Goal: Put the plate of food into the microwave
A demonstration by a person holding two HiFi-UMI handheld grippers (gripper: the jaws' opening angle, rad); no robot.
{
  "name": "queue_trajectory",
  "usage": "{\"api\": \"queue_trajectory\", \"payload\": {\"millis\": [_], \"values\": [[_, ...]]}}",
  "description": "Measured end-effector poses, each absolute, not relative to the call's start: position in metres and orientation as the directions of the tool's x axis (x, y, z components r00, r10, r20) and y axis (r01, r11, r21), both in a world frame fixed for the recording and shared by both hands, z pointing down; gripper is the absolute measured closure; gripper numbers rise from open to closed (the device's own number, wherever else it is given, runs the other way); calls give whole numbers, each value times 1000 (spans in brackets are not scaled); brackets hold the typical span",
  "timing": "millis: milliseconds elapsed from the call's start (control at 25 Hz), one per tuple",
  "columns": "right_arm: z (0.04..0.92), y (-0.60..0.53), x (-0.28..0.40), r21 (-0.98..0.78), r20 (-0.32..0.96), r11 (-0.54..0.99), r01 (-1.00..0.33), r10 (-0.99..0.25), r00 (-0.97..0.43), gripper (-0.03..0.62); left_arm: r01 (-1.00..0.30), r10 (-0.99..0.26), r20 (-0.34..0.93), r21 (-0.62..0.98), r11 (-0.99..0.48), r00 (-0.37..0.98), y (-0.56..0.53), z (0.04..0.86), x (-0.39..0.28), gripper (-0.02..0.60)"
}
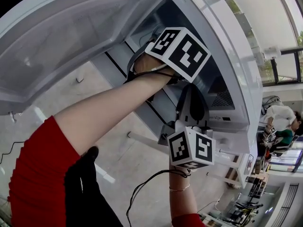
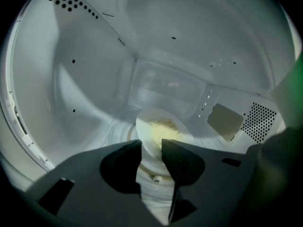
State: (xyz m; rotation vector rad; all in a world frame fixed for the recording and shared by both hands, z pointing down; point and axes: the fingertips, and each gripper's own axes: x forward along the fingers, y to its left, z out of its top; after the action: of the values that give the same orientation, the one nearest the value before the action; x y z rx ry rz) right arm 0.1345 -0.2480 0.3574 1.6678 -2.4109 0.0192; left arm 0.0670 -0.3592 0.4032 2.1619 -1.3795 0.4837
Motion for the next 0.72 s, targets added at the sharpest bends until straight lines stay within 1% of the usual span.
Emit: {"api": "queue_trajectory", "payload": {"millis": [240, 600, 720], "values": [[359, -248, 134, 103, 185, 364, -926, -922, -342, 579, -900, -712, 553, 219, -377, 433, -362, 404, 67, 449], [357, -246, 133, 105, 179, 368, -924, -921, -346, 579, -896, -746, 512, 122, -427, 425, -361, 394, 64, 434], [356, -246, 133, 105, 177, 369, -924, -921, -347, 579, -900, -771, 496, 50, -434, 399, -360, 390, 61, 431]]}}
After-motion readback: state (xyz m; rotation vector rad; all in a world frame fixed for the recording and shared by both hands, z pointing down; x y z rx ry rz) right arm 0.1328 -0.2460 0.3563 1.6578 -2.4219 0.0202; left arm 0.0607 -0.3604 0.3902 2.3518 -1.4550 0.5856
